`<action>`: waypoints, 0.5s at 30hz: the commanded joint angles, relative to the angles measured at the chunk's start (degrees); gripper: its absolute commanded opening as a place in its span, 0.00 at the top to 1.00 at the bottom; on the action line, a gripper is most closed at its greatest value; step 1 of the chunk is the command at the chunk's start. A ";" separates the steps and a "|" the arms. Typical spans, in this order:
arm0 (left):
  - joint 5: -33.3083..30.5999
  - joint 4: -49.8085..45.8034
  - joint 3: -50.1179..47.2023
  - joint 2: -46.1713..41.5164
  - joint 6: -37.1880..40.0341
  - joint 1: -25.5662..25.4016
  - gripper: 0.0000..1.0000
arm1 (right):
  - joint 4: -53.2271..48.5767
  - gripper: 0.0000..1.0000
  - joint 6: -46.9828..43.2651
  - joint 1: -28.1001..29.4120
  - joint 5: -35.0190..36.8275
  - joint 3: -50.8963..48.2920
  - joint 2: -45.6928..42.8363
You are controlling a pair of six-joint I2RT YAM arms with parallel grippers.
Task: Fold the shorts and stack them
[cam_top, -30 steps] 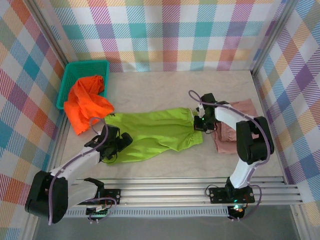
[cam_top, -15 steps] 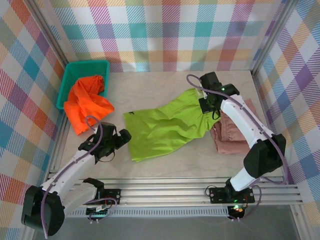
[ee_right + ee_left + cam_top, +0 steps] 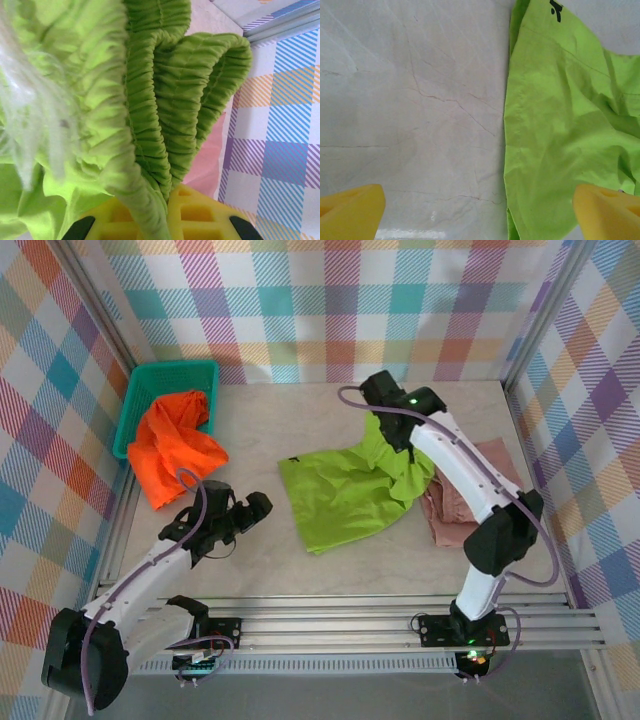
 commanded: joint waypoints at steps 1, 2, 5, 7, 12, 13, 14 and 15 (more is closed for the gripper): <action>1.25 2.97 -0.46 1.86 -1.38 -1.29 0.04 | -7.15 1.00 7.03 3.55 3.18 4.69 3.57; 1.29 3.68 -0.64 2.46 -1.81 -1.62 0.04 | -8.13 1.00 8.30 4.60 3.12 5.59 4.78; 1.08 5.76 -1.03 4.49 -2.70 -2.77 0.05 | -11.22 1.00 12.41 8.32 3.03 8.71 8.57; 0.54 6.44 -1.01 6.17 -2.95 -3.60 0.05 | -13.26 1.00 14.80 10.93 2.72 11.30 11.73; -0.67 7.64 -1.18 9.14 -3.84 -5.14 0.06 | -18.25 1.00 20.11 15.61 0.18 18.38 20.20; -0.99 7.73 -1.34 9.59 -4.21 -5.24 0.06 | -18.37 1.00 20.65 16.41 -1.11 19.48 21.76; -1.17 7.69 -1.44 10.04 -4.49 -5.37 0.06 | -18.28 1.00 21.04 16.96 -2.25 20.30 22.97; -1.66 7.35 -1.54 10.47 -5.02 -5.40 0.06 | -17.81 1.00 21.29 17.50 -3.69 21.02 24.12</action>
